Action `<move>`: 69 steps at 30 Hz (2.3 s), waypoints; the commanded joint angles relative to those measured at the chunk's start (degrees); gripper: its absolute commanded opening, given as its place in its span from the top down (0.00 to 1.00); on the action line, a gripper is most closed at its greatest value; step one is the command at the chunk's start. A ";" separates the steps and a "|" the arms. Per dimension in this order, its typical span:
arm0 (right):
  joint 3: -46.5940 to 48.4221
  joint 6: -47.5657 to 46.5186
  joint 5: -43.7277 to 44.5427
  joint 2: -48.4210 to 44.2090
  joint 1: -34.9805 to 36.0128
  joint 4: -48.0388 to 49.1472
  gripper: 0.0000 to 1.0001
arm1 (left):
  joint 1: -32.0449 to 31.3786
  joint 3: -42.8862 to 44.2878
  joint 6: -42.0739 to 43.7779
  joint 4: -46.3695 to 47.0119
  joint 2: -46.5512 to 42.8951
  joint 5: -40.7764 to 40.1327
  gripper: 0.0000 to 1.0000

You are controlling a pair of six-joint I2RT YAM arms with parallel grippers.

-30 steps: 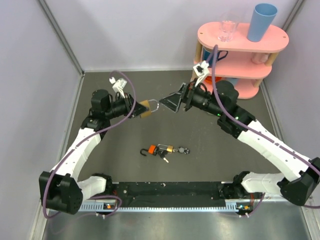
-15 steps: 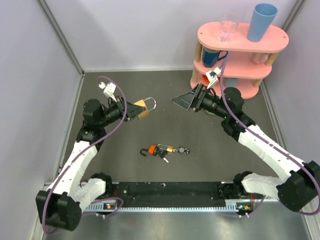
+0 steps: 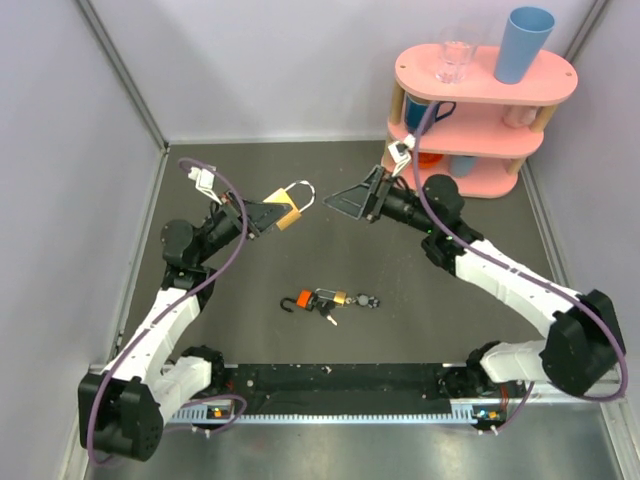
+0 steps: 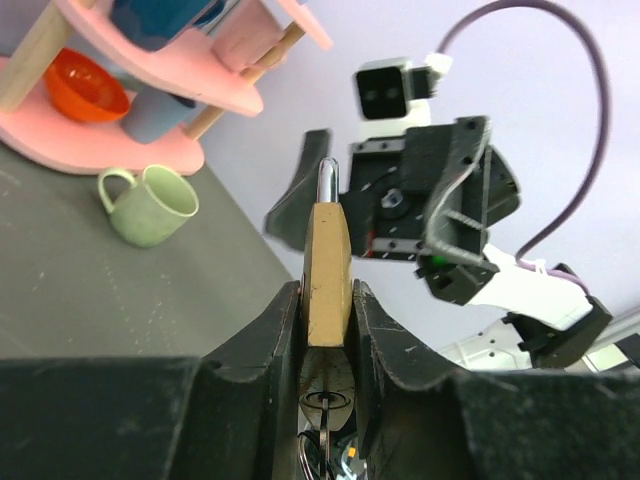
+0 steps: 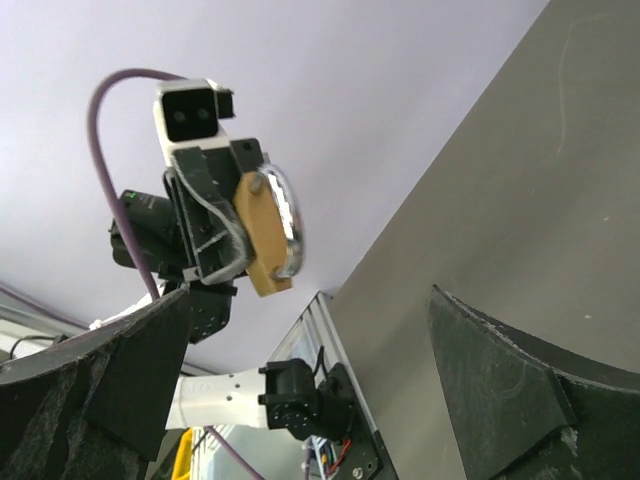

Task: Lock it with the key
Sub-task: Lock the lock.

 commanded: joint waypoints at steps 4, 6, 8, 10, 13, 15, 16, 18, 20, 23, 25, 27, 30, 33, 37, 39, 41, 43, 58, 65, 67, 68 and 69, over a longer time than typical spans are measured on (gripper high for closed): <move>5.85 3.33 1.44 7.15 7.04 12.09 0.01 | 0.24 -0.29 -7.89 19.66 -1.28 -0.73 1.00; 7.17 4.82 1.44 9.61 7.74 17.44 0.01 | 0.24 -0.20 -7.45 19.57 -1.28 -0.11 1.00; 8.22 6.40 1.35 11.46 8.45 20.43 0.02 | 0.24 -0.46 -7.44 19.57 -1.37 -0.11 1.00; 10.07 8.34 1.26 14.10 8.98 23.78 0.05 | 0.24 -0.64 -7.53 19.57 -1.37 -0.11 1.00; 12.36 9.05 1.79 16.21 9.07 24.49 0.09 | 0.24 -0.90 -7.53 19.74 -1.46 0.15 1.00; 13.32 9.40 2.05 16.65 8.98 24.32 0.13 | 0.24 -1.08 -7.45 19.74 -1.46 0.15 1.00; 13.67 9.40 2.14 17.00 9.06 24.40 0.14 | 0.24 -1.08 -7.44 19.66 -1.46 0.15 1.00; 14.12 9.84 2.14 17.36 9.15 24.40 0.20 | 0.24 -1.16 -7.44 19.83 -1.46 0.06 1.00; 14.21 10.10 2.14 17.53 9.42 24.58 0.27 | 0.24 -1.25 -7.36 19.92 -1.37 0.06 1.00; 13.85 10.28 2.58 17.53 10.03 24.76 0.30 | 0.24 -1.08 -7.36 20.10 -1.28 -0.02 1.00; 13.59 10.37 2.84 17.45 10.29 24.76 0.34 | 0.24 -0.73 -7.27 20.18 -1.02 -0.02 1.00; 13.33 10.37 3.19 17.45 10.65 24.84 0.39 | 0.24 -0.46 -7.36 20.18 -0.84 -0.11 1.00; 12.98 10.63 3.37 17.53 10.74 25.37 0.48 | 0.24 -0.46 -7.62 20.53 -0.49 0.06 1.00; 12.45 11.16 3.37 17.80 10.91 26.42 0.58 | 0.24 -0.46 -7.79 20.80 -0.40 0.06 1.00; 11.92 11.60 3.63 17.89 11.00 27.04 0.78 | 0.24 -0.64 -8.15 21.41 -0.05 -0.11 1.00; 11.57 11.60 3.99 17.89 11.17 27.22 0.97 | 0.24 -0.64 -8.41 21.94 0.12 -0.02 1.00; 11.66 11.34 4.25 17.97 11.26 27.22 1.00 | 0.24 -0.64 -8.32 21.94 0.13 -0.02 1.00; 11.66 11.16 4.34 17.80 11.26 27.30 1.00 | 0.24 -0.64 -8.41 21.94 0.13 -0.02 1.00; 11.92 6.85 5.30 14.99 11.18 21.51 1.00 | 0.24 3.31 0.19 11.24 -0.67 1.56 0.47; 11.83 3.43 6.62 12.09 10.74 15.88 1.00 | 0.59 13.92 10.37 -3.52 0.73 2.00 0.15; 11.75 2.81 6.80 11.04 10.47 14.39 1.00 | 0.86 16.84 12.67 -9.92 1.62 2.00 0.12; 11.74 2.20 6.71 10.60 10.12 13.95 1.00 | 1.21 19.64 14.77 -11.79 2.49 2.00 0.11; 11.66 1.84 6.71 10.16 9.86 13.34 1.00 | 1.38 20.97 15.75 -13.46 2.85 2.08 0.11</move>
